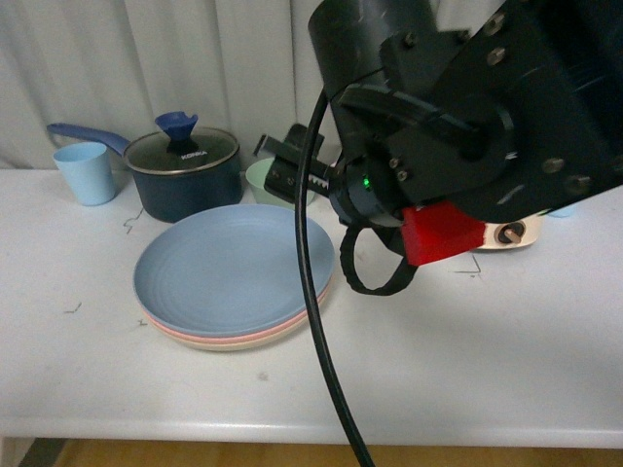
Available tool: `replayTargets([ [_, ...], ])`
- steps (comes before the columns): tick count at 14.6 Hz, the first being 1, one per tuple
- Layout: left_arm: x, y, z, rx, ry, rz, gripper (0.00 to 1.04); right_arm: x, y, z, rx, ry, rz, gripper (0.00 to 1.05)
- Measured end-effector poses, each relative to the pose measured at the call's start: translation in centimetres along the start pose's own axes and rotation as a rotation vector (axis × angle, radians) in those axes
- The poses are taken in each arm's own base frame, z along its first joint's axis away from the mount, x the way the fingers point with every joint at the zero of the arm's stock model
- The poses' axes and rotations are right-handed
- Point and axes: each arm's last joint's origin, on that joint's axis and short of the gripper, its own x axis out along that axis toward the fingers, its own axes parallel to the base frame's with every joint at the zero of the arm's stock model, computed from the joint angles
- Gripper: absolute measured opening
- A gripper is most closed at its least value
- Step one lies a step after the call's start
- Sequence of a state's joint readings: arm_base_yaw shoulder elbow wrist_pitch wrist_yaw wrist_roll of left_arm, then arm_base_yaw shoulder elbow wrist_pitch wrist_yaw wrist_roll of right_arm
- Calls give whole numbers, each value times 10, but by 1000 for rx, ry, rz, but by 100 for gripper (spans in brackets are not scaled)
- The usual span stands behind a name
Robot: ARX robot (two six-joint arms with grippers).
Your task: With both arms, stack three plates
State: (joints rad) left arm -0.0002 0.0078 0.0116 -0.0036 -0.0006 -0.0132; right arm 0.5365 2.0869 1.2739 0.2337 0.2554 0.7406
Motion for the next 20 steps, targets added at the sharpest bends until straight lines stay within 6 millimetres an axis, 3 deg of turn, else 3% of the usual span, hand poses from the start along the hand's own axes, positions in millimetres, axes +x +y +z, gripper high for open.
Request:
replayTargets([
  [1,0,0,0,0,0,0,98,-21,2,9,10,-18,45,95],
  [2,0,0,0,0,0,0,98,-39,2,20,-3,-210,111,93],
  [3,0,0,0,0,0,0,98,-67,-13,34,-80,-405,90,83],
  [4,0,0,0,0,0,0,98,-104,-45,51,-215,-533,41,70],
  [6,0,0,0,0,0,0,98,-168,-106,72,-388,-579,-74,46],
  [9,0,0,0,0,0,1,98,-236,-175,47,-464,-576,-83,8],
  [10,0,0,0,0,0,0,98,-249,-181,30,-475,-622,-72,2],
  [12,0,0,0,0,-1,0,98,-248,-193,3,-488,-625,-56,2],
  [13,0,0,0,0,2,1,98,-248,-207,-26,-486,-556,-69,2],
  [15,0,0,0,0,-1,1,98,-261,-204,-28,-490,-618,-57,2],
  [20,0,0,0,0,0,0,98,-272,-204,-33,-490,-620,-56,2],
])
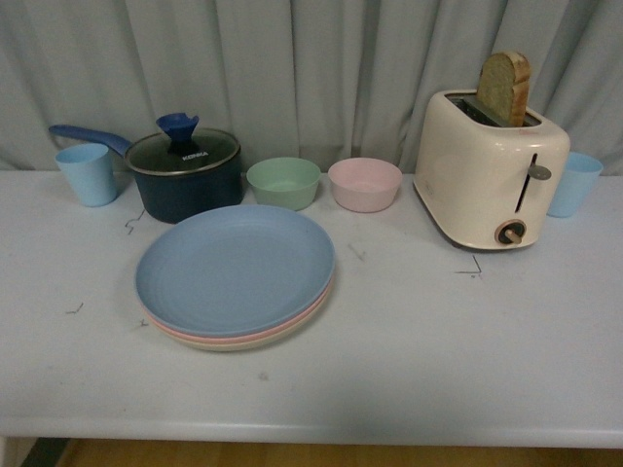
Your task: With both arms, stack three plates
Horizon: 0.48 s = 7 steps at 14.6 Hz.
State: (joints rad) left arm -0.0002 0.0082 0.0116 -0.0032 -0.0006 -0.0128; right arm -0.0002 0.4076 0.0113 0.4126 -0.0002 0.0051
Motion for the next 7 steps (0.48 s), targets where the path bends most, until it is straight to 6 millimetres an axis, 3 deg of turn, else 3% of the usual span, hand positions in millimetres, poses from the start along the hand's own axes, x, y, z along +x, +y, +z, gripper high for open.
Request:
replayTargets([
  [7,0,0,0,0,0,0,98,-12,0,0,0,0,0,2],
])
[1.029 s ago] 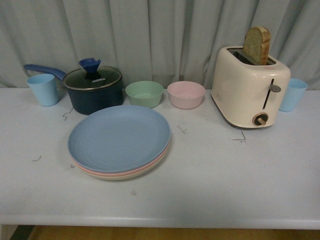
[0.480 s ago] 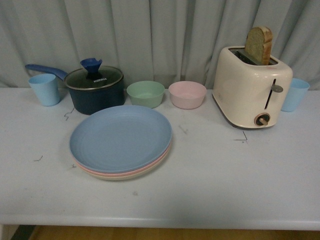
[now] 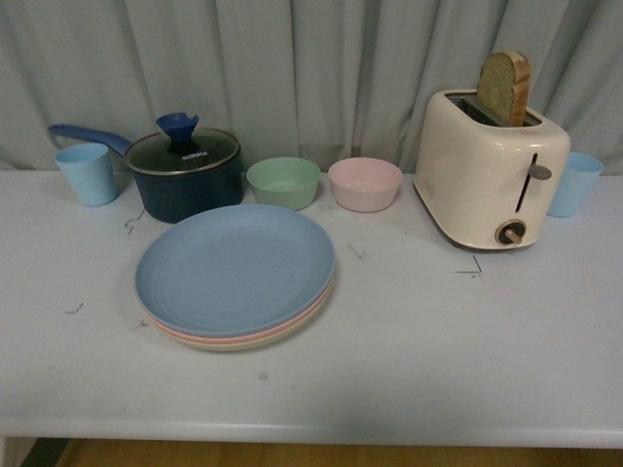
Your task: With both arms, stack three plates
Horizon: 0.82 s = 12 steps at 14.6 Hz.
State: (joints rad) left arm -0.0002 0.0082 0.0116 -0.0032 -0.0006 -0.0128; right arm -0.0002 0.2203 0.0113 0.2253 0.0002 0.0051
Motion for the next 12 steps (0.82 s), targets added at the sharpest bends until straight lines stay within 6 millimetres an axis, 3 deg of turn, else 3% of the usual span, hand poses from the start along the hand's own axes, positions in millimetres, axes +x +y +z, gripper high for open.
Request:
replayTargets([
  [4,0,0,0,0,0,0,98,-10,0,-7,0,60,2,2],
  [5,0,0,0,0,1,0,98,-14,0,-2,-1,-5,1,2],
  [10,0,0,0,0,0,0,98,-14,0,-4,-2,13,0,2],
  [12,0,0,0,0,0,0,98,-14,0,-4,-3,13,0,29],
])
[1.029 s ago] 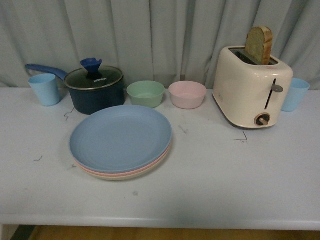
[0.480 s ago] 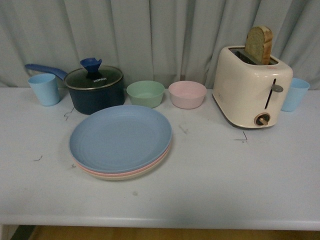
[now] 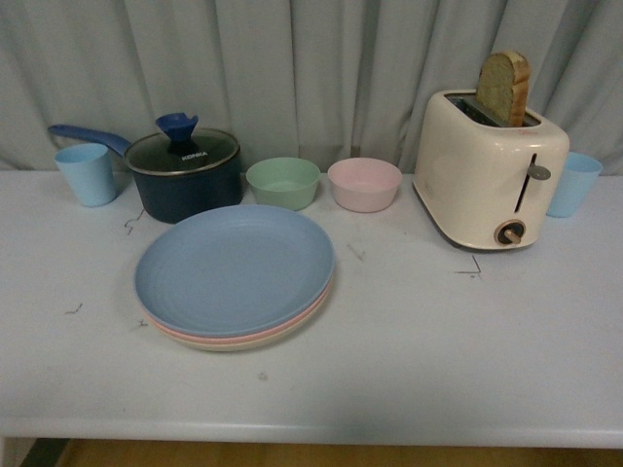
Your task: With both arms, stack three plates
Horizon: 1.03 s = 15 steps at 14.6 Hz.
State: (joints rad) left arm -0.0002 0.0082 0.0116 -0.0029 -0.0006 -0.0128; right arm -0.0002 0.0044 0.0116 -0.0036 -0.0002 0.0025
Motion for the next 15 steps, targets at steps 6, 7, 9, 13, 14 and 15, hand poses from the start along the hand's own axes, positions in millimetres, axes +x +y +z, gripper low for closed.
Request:
replayTargets([
  [6,0,0,0,0,0,0,98,0,0,0,0,0,0,98],
  [7,0,0,0,0,0,0,98,0,0,0,0,0,0,98],
  [9,0,0,0,0,0,0,98,0,0,0,0,0,0,98],
  [13,0,0,0,0,0,0,98,0,0,0,0,0,0,98],
  [14,0,0,0,0,0,0,98,0,0,0,0,0,0,98],
  [15,0,0,0,0,0,0,98,0,0,0,0,0,0,98],
])
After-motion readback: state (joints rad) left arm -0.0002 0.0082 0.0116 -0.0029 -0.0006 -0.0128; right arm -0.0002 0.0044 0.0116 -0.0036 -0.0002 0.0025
